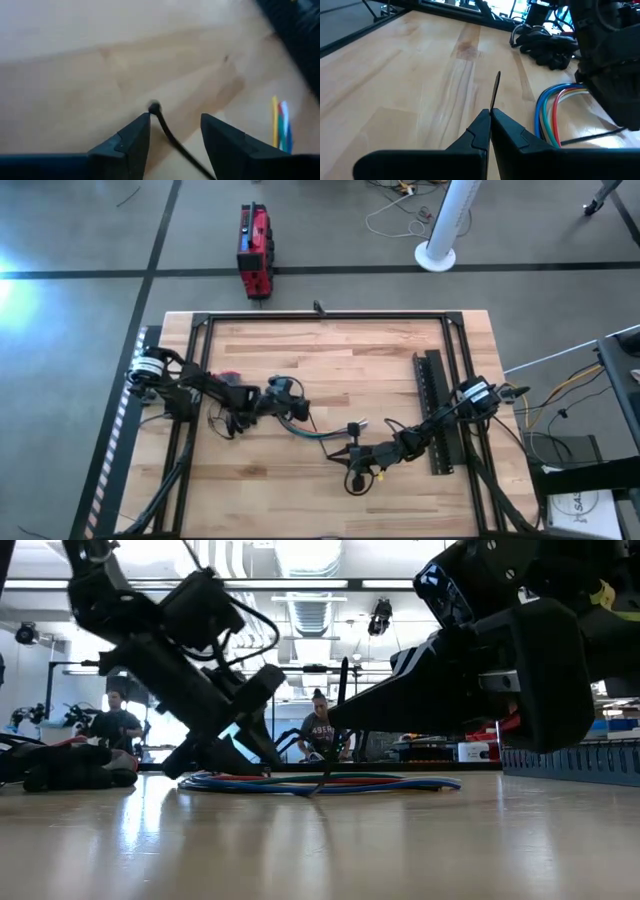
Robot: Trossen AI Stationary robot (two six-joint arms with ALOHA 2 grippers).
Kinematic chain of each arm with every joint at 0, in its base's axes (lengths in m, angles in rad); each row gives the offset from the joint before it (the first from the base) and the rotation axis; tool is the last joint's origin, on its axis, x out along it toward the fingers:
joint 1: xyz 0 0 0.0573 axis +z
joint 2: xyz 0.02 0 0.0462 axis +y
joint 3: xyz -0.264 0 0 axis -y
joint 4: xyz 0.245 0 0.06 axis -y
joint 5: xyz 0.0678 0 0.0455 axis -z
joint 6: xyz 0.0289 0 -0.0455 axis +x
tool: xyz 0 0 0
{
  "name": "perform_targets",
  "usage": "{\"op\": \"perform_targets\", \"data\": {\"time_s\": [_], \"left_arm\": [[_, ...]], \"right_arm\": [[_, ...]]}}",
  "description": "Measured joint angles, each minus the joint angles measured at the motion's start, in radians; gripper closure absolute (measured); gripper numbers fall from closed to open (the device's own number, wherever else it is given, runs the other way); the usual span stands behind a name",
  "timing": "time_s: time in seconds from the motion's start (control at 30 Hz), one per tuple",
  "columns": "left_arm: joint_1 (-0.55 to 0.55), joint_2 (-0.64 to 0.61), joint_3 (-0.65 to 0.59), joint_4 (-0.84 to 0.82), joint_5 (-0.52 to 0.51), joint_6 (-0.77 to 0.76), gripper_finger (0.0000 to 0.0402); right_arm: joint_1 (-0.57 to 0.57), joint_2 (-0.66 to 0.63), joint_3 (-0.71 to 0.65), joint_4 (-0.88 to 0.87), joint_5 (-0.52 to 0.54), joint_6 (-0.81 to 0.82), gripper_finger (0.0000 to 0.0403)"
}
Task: Ziptie cables
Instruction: Wrap the colored cable wires with the black zip tie
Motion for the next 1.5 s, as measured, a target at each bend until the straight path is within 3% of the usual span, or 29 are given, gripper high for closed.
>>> {"op": "perform_targets", "data": {"time_s": [0.2,0.43,0.67,1.03,1.17,1.33,1.5], "left_arm": [[0.001,0.001,0.096,-0.175,0.005,-0.004,0.0255],[-0.002,0.032,0.135,-0.21,0.01,0.005,0.0254],[-0.004,0.105,0.138,-0.123,-0.022,0.024,0.027],[-0.004,0.103,0.13,-0.097,-0.043,0.095,0.0305],[-0.004,0.105,0.13,-0.099,-0.068,0.175,0.0328],[-0.013,0.11,0.131,-0.055,-0.094,0.3,0.0391],[-0.058,0.109,0.127,0.06,-0.169,0.433,0.04]], "right_arm": [[0.0,0.0,0.002,0.0,0.008,0.001,0.0403],[-0.002,0.0,0.002,0.0,0.008,0.017,0.0403],[-0.002,0.0,0.002,-0.002,0.008,0.032,0.0403],[-0.002,0.0,0.002,-0.001,0.009,0.045,0.0403],[-0.002,0.0,0.002,-0.001,0.009,0.046,0.0403],[-0.003,0.0,0.002,0.006,0.009,0.101,0.0403],[-0.003,-0.015,0.002,0.004,0.008,0.216,0.0403]]}}
